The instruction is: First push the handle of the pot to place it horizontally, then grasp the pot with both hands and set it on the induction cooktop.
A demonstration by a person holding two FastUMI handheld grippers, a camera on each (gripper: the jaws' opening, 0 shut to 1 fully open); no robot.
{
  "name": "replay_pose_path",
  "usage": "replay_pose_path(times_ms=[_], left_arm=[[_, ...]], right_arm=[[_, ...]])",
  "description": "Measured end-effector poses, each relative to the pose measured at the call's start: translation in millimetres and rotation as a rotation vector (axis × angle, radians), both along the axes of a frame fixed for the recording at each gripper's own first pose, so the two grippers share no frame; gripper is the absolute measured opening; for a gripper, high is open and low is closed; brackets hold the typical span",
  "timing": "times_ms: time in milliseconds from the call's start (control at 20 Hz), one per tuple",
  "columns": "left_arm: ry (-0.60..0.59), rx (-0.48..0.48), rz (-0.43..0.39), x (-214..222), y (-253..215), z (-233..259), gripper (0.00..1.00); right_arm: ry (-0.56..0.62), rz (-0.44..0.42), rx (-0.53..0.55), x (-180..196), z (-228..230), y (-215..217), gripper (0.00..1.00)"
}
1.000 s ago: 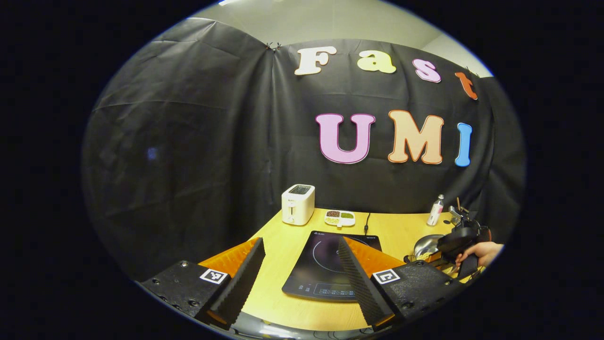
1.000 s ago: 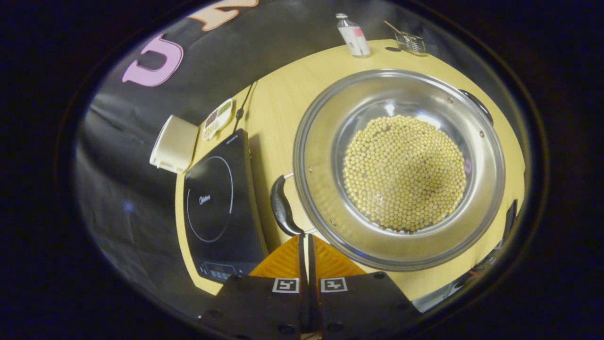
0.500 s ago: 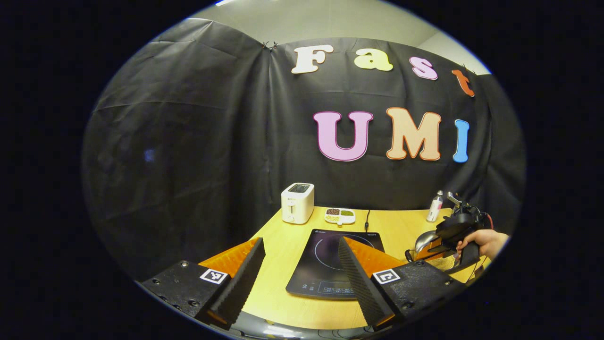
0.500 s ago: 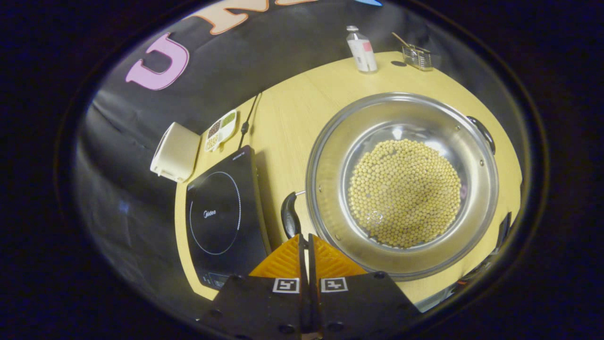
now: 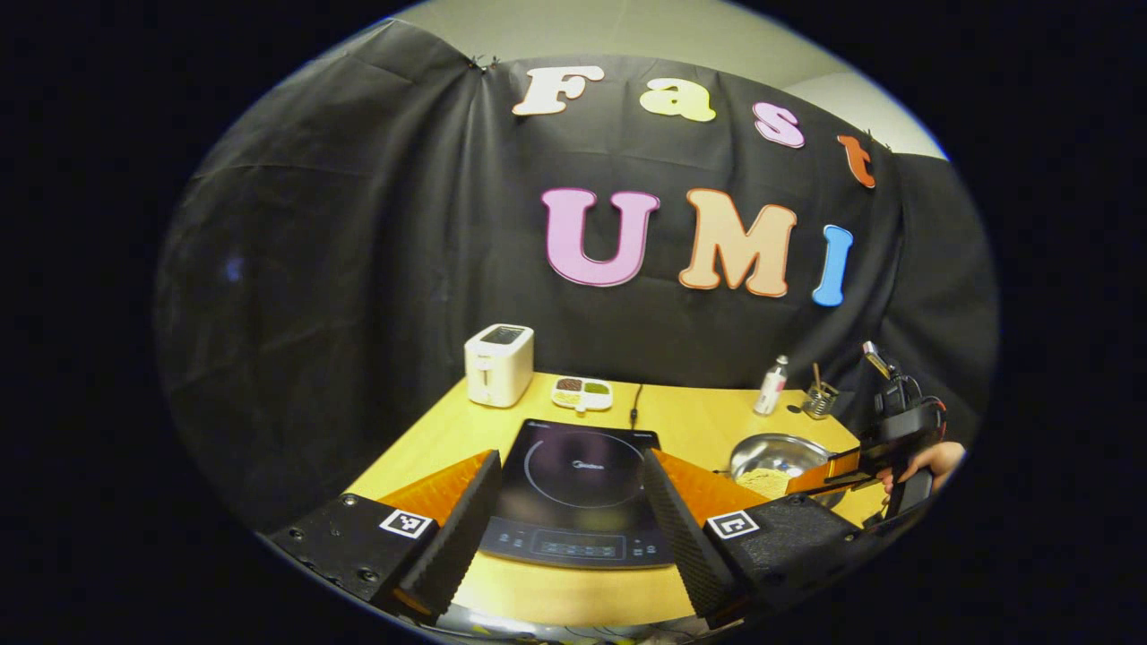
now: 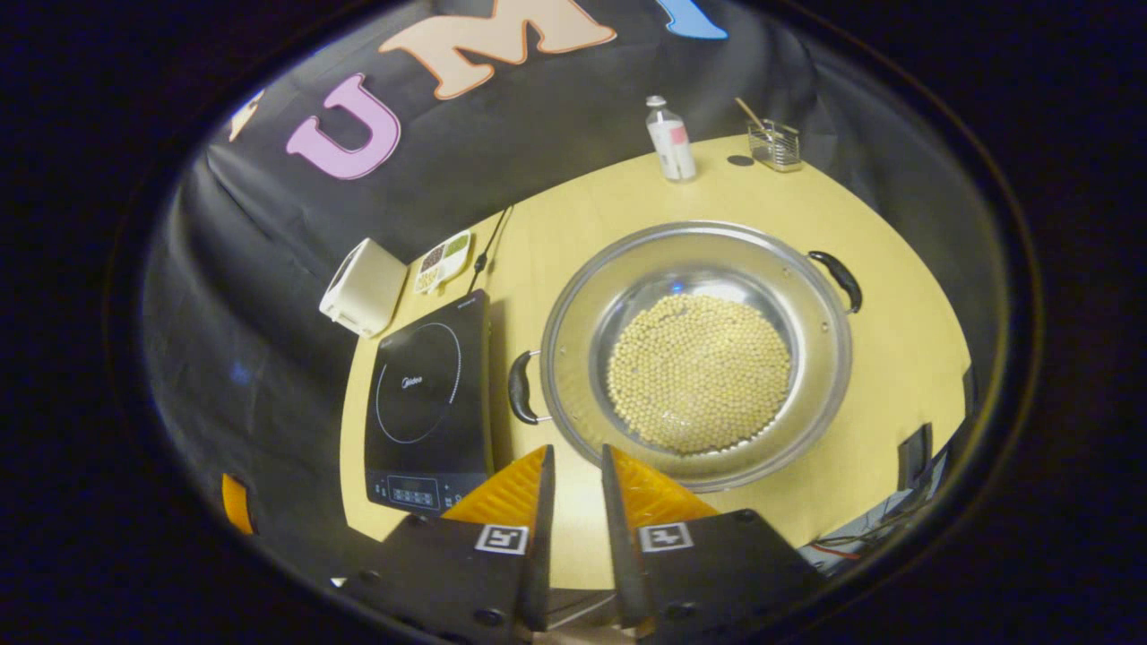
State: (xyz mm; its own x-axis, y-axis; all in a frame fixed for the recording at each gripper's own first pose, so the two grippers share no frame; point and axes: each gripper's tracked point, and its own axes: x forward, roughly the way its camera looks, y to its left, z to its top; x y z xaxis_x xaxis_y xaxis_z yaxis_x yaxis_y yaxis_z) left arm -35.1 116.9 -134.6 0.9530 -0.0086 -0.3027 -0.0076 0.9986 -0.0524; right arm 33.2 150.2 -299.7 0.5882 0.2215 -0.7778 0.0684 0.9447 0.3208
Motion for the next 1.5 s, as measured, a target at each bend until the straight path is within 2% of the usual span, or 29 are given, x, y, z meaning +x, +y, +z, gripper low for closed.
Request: replay_pose_path(times_ms=[50, 150, 200, 250, 350, 400, 650, 750, 800, 850, 900, 950, 1100, 1250, 1300, 1350, 1400, 1500], left_arm=[[0.015, -0.018, -0.017, 4.9, -10.7, -5.3, 0.96], [0.037, -0.036, -0.035, 18.8, -28.0, -14.4, 0.96], [0.052, -0.040, -0.035, 25.8, -36.9, -22.1, 0.96], [0.076, -0.051, -0.030, 31.8, -45.2, -27.0, 0.96], [0.113, -0.101, -0.023, 45.2, -68.6, -40.6, 0.96], [0.133, -0.131, -0.020, 52.0, -81.3, -47.9, 0.96], [0.303, -0.229, -0.043, 69.5, -138.4, -98.3, 0.96], [0.388, -0.281, -0.056, 73.6, -160.3, -118.8, 0.96], [0.420, -0.298, -0.059, 76.3, -166.9, -127.7, 0.96], [0.445, -0.306, -0.060, 81.0, -173.2, -137.3, 0.97], [0.468, -0.305, -0.061, 85.1, -178.8, -146.4, 0.96], [0.493, -0.297, -0.054, 89.0, -181.0, -156.2, 0.96], [0.570, -0.271, -0.047, 97.4, -187.9, -181.2, 1.00], [0.644, -0.275, -0.058, 106.7, -197.4, -200.3, 0.97], [0.662, -0.269, -0.055, 110.4, -198.2, -206.5, 0.97], [0.681, -0.260, -0.052, 113.4, -198.7, -212.9, 0.97], [0.706, -0.252, -0.049, 115.7, -199.6, -219.2, 0.97], [0.751, -0.248, -0.047, 119.2, -202.6, -232.3, 0.97]], right_arm=[[-0.001, -0.002, -0.006, -1.6, -0.9, -12.5, 0.40], [-0.006, -0.006, -0.012, -1.2, 1.7, -39.3, 0.49], [-0.006, -0.009, -0.015, 2.0, 4.8, -51.4, 0.65], [-0.003, -0.012, -0.017, 3.7, 6.3, -64.3, 0.72], [-0.005, -0.003, -0.027, 17.2, 8.6, -91.5, 1.00], [-0.003, 0.000, -0.036, 25.6, 6.4, -106.5, 0.93], [0.054, -0.015, -0.033, 59.9, -10.3, -168.1, 0.93], [0.087, -0.024, -0.008, 74.3, -17.9, -186.2, 0.94], [0.100, -0.021, 0.003, 79.9, -22.4, -193.7, 1.00], [0.115, -0.018, 0.007, 84.7, -27.8, -200.1, 1.00], [0.130, -0.017, 0.007, 89.7, -34.5, -206.5, 0.94], [0.149, -0.016, 0.009, 92.4, -40.7, -212.2, 1.00], [0.194, 0.012, 0.040, 101.5, -54.8, -212.2, 1.00], [0.241, 0.031, 0.051, 111.6, -71.5, -211.1, 1.00], [0.257, 0.035, 0.059, 115.4, -76.9, -209.4, 0.94], [0.272, 0.041, 0.069, 118.0, -80.7, -206.7, 1.00], [0.286, 0.046, 0.076, 122.0, -86.5, -204.4, 0.92], [0.311, 0.059, 0.076, 127.7, -99.3, -201.6, 0.92]])
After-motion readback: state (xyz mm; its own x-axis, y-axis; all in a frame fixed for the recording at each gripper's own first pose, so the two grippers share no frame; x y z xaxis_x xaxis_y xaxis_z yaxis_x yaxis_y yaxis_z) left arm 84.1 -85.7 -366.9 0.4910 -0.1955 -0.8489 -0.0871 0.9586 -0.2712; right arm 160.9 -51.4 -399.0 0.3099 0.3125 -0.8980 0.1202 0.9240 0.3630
